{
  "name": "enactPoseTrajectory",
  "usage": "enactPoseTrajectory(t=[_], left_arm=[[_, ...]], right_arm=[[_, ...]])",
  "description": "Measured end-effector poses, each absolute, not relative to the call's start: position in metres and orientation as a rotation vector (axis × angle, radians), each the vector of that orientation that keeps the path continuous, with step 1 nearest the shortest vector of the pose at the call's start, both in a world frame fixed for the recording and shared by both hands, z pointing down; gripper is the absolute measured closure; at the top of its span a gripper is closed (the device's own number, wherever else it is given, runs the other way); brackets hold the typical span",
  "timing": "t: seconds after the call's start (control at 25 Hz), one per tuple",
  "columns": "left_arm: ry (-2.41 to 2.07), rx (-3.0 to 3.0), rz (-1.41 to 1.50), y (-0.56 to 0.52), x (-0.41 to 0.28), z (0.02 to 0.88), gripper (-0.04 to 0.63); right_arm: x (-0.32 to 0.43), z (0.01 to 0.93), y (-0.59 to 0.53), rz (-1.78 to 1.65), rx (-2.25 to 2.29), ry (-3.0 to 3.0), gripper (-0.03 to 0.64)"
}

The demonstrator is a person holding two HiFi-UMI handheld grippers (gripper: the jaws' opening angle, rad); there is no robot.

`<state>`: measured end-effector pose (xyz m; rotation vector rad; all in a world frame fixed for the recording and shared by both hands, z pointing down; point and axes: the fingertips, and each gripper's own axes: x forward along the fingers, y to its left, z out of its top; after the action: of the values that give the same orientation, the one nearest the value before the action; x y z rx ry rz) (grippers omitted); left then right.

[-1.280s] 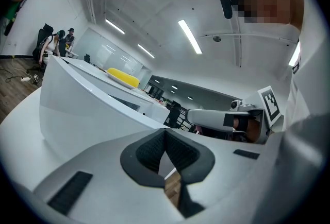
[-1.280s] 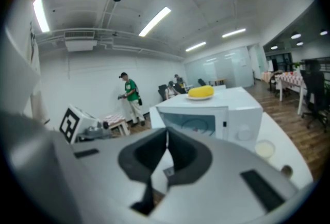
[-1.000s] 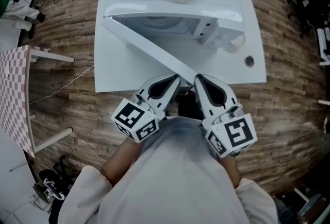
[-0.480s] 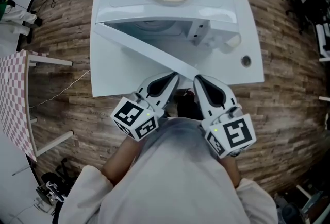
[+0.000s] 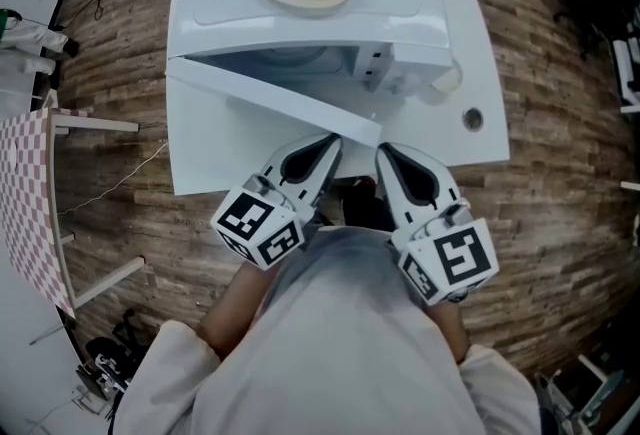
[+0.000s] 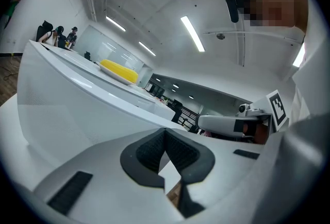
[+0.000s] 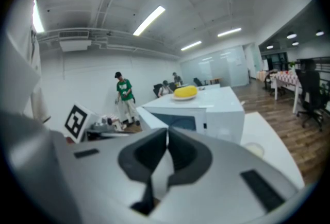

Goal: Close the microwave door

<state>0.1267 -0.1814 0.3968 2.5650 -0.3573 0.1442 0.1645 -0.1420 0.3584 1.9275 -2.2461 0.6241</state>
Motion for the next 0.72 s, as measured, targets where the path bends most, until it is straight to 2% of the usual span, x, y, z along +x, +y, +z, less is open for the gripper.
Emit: enactPoseTrajectory(t=[0.72], left_arm=[[-0.427,2.535,0.113,-0.204,0.164,0.407,0.577]], right_arm=[[0.204,0.353,-0.153,0.574,1.879,-2.304,0.594]])
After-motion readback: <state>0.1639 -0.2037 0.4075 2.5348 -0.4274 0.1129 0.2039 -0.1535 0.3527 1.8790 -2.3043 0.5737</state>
